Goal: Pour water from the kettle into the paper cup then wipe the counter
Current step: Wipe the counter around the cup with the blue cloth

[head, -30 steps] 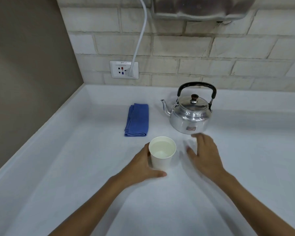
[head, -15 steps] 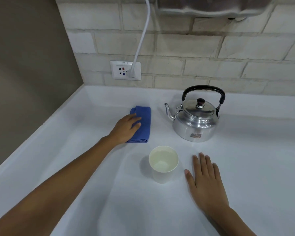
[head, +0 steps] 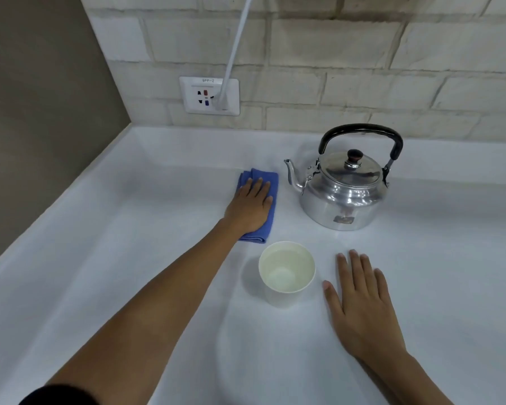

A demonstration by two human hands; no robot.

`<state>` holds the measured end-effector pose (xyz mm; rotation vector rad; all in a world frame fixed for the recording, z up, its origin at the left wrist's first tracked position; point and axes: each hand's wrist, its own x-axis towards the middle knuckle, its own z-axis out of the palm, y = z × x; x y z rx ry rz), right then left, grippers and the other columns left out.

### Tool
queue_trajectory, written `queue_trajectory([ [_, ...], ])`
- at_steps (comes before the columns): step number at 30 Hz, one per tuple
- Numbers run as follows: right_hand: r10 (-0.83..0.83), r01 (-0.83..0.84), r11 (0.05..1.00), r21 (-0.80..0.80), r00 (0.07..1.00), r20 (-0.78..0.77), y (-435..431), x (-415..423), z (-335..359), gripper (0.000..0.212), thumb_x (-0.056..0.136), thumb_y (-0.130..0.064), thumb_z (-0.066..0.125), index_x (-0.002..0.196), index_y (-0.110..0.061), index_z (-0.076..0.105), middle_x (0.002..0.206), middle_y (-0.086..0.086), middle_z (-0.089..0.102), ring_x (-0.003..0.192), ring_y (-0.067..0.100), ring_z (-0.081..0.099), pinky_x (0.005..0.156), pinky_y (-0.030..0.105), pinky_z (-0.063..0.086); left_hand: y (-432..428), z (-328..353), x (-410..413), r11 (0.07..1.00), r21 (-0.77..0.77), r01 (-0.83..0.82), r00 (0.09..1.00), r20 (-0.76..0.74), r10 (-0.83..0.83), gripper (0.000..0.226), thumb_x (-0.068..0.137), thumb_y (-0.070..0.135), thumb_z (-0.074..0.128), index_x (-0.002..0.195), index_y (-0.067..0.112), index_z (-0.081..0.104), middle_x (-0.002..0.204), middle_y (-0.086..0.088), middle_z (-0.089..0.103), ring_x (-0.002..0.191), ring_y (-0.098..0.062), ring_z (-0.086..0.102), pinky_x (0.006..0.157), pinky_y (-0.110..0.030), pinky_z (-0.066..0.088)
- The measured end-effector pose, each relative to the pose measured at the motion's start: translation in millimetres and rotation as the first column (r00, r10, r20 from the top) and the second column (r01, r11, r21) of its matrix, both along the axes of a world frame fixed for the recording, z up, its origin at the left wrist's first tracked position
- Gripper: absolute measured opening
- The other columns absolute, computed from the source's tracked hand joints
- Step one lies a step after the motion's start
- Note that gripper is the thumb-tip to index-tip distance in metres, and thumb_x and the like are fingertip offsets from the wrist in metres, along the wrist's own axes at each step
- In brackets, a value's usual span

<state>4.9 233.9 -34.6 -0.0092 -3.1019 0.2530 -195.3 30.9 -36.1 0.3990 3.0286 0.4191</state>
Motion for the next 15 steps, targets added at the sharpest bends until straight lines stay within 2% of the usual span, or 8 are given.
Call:
queue_trajectory([
  [2, 0.010, -0.010, 1.000, -0.012, 1.000, 0.001, 1, 1, 1, 0.080, 0.078, -0.056, -0.010, 0.147, -0.017, 0.001, 0.158, 0.006, -0.001, 0.144, 0.020, -0.006, 0.119, 0.037, 0.000, -2, 1, 25, 0.995, -0.006, 0.097, 0.995, -0.030, -0.097, 0.050, 0.101, 0.031, 0.019, 0.146, 0.011, 0.009, 0.157, -0.009, 0.008, 0.143, -0.026, 0.001, 0.117, -0.036, 0.001],
  [4, 0.017, -0.017, 0.999, -0.029, 1.000, -0.002, 3, 2, 1, 0.080, 0.078, -0.057, -0.008, 0.147, -0.017, 0.003, 0.158, 0.006, 0.001, 0.145, 0.020, -0.004, 0.119, 0.037, 0.001, -14, 2, 58, 0.982, -0.029, 0.187, 0.974, -0.122, -0.189, 0.050, 0.101, 0.029, 0.022, 0.146, 0.011, 0.011, 0.156, -0.008, 0.011, 0.143, -0.024, 0.003, 0.115, -0.028, -0.004],
  [6, 0.027, -0.027, 0.999, -0.032, 1.000, -0.005, 4, 2, 0, 0.080, 0.078, -0.057, -0.007, 0.147, -0.017, 0.003, 0.158, 0.006, 0.001, 0.145, 0.020, -0.004, 0.119, 0.037, 0.001, -34, 1, 91, 0.973, -0.012, 0.230, 0.962, -0.152, -0.229, 0.050, 0.101, 0.031, 0.023, 0.146, 0.014, 0.010, 0.156, -0.002, 0.008, 0.143, -0.017, -0.001, 0.111, -0.020, -0.008],
  [8, 0.029, -0.029, 0.999, -0.033, 1.000, -0.009, 5, 2, -2, 0.080, 0.079, -0.057, -0.007, 0.147, -0.017, 0.003, 0.158, 0.006, 0.001, 0.144, 0.020, -0.004, 0.119, 0.037, 0.001, -58, 0, 118, 0.979, 0.062, 0.195, 0.975, -0.117, -0.187, 0.051, 0.100, 0.036, 0.025, 0.146, 0.021, 0.010, 0.156, 0.007, 0.004, 0.141, -0.007, -0.008, 0.110, -0.015, -0.009],
  [10, 0.022, -0.023, 0.999, -0.025, 1.000, -0.018, 5, 2, -5, 0.079, 0.079, -0.057, -0.006, 0.147, -0.017, 0.004, 0.158, 0.007, 0.002, 0.145, 0.021, -0.003, 0.119, 0.038, 0.002, -82, 2, 131, 0.986, 0.052, 0.157, 0.982, -0.115, -0.150, 0.051, 0.099, 0.037, 0.027, 0.146, 0.023, 0.011, 0.155, 0.010, 0.004, 0.139, -0.003, -0.009, 0.109, -0.012, -0.009],
  [15, 0.007, -0.007, 1.000, -0.001, 0.998, -0.058, 2, -2, -10, 0.080, 0.081, -0.055, -0.004, 0.147, -0.013, 0.011, 0.157, 0.012, 0.010, 0.144, 0.025, 0.004, 0.118, 0.042, 0.007, -94, 13, 101, 1.000, -0.013, -0.001, 0.999, -0.035, 0.001, 0.051, 0.101, 0.031, 0.026, 0.146, 0.013, 0.010, 0.157, -0.003, 0.006, 0.143, -0.018, -0.002, 0.114, -0.025, -0.002],
])
